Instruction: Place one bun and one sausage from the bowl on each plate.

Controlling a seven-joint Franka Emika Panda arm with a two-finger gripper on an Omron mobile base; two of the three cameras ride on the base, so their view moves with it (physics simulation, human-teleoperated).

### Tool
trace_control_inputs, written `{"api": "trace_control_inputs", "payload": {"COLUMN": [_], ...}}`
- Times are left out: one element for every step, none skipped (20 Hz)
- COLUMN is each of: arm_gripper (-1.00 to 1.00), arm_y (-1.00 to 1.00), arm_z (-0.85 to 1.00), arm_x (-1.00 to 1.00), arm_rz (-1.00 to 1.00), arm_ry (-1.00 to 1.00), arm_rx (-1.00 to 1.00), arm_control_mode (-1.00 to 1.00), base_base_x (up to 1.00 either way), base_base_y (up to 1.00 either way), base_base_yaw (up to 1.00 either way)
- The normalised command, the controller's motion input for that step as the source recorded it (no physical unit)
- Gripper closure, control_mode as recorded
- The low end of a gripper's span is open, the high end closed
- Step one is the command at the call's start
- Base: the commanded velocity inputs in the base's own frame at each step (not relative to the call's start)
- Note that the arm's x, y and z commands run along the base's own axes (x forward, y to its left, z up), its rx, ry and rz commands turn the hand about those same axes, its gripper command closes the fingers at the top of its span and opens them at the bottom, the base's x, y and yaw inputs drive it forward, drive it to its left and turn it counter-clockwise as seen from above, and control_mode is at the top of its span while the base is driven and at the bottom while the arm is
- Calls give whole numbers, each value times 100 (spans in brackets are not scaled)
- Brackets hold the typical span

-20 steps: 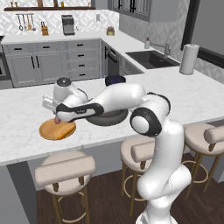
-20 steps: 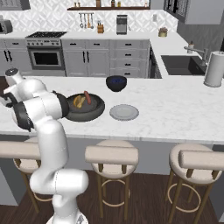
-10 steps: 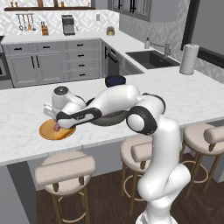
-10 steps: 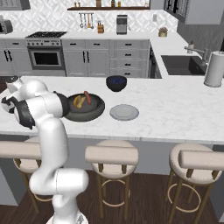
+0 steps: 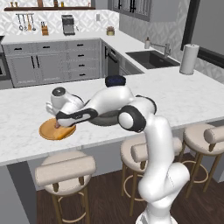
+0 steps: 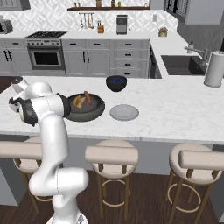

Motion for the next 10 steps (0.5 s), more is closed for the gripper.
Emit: {"api": "trace_control_inputs", "payload": {"arm_gripper": [-100,-100,-100,-100,-100,-100,-100,-100,-100,-100], "arm_y": [7,3,0,0,-14,-45,-82,-100,-100,-100], "arm_z": [0,0,0,0,0,0,14,24,36,44], "arm_x": [34,29,15,0,-3,-34,-78,-100,-100,-100], "arm_rz": [-8,-9,-11,-14,-15,-13,-11,-9,-10,-9], "arm_ry": [0,0,0,0,0,0,-4,-5,-7,-6], "arm_rx": [0,0,0,0,0,3,7,9,11,12], "arm_control_mode": [-100,-100,-100,-100,-100,-100,-100,-100,-100,-100], "base_base_x": [0,0,0,0,0,0,0,0,0,0], "base_base_y": [0,0,0,0,0,0,0,0,0,0], "base_base_yaw": [0,0,0,0,0,0,0,0,0,0]}}
